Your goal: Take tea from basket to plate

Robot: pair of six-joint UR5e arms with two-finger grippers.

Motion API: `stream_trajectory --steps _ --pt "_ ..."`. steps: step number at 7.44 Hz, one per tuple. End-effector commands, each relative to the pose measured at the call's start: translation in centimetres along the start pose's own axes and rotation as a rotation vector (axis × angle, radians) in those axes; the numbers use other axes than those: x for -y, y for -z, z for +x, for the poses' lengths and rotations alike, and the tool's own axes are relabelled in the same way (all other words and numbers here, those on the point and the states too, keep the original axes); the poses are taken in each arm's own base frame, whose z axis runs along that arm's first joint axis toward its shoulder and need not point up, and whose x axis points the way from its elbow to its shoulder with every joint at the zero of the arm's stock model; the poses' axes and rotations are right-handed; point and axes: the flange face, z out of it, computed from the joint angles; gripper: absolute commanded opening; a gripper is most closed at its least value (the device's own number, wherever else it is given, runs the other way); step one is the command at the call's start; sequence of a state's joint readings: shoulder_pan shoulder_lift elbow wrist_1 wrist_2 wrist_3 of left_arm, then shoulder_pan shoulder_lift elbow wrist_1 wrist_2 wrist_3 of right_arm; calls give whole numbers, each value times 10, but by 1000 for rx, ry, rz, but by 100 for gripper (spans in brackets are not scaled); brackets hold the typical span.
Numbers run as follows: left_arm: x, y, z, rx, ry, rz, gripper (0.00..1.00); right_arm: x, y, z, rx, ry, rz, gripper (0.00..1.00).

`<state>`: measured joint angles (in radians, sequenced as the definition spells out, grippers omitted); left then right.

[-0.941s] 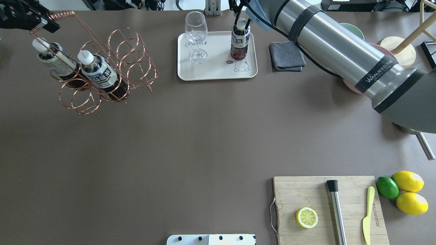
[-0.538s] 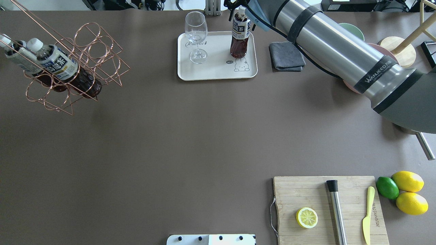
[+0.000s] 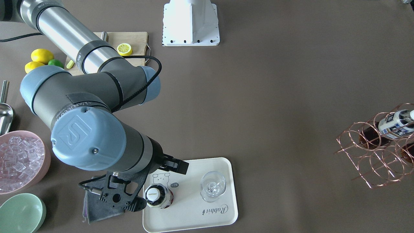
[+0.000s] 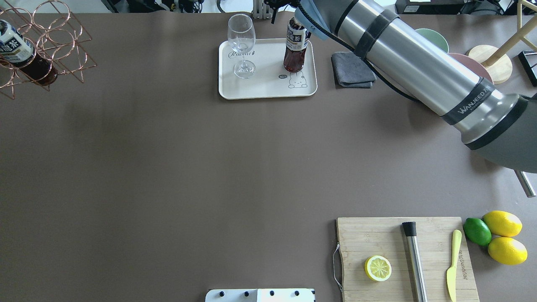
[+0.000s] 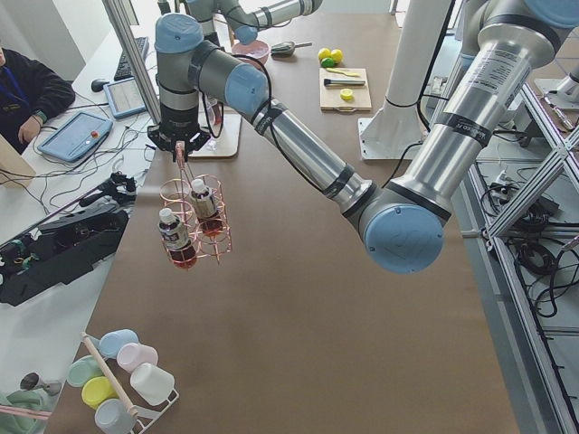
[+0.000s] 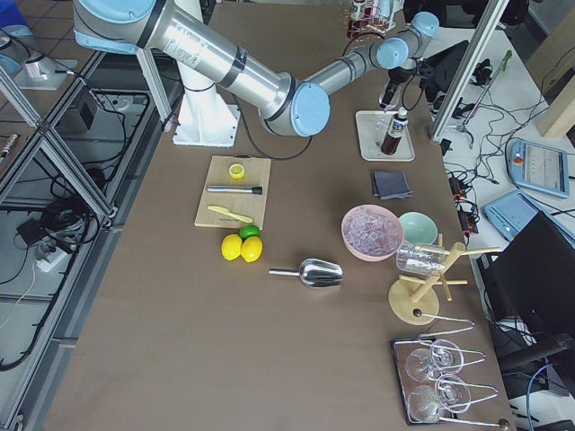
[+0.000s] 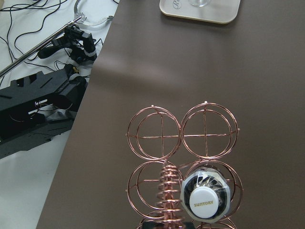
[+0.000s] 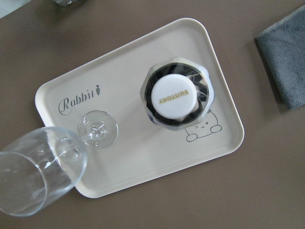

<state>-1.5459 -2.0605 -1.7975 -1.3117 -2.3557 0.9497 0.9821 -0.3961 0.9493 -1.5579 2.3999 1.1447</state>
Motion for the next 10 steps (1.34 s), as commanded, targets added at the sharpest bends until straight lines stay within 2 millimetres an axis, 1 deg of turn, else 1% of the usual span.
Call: stream_trajectory --steps 1,2,3,4,5,6,7,8,9,10 --pt "-9 -25 -40 83 -79 -36 0 -42 15 39 6 41 1 99" --pt "-16 -40 -55 97 -95 -26 0 -49 21 65 -12 111 2 99" --pt "-14 -46 -70 106 -106 -22 0 -60 22 102 -64 208 24 99" --pt "-8 -51 -83 102 -139 -25 0 -81 15 149 -133 273 60 99" --pt "-7 -58 -96 92 -176 -34 0 -96 4 202 -166 351 67 99" --pt "-10 -74 -106 101 -200 -23 0 -109 1 257 -180 400 59 99" --pt "-17 -92 -114 120 -231 -9 0 -106 7 327 -204 415 60 99" --pt "-13 -102 -112 120 -263 -1 0 -104 6 414 -251 498 21 99" --pt "-2 -108 -109 114 -279 5 0 -89 20 478 -272 515 19 99" --pt "8 -113 -107 125 -296 -11 0 -86 25 528 -282 489 23 99"
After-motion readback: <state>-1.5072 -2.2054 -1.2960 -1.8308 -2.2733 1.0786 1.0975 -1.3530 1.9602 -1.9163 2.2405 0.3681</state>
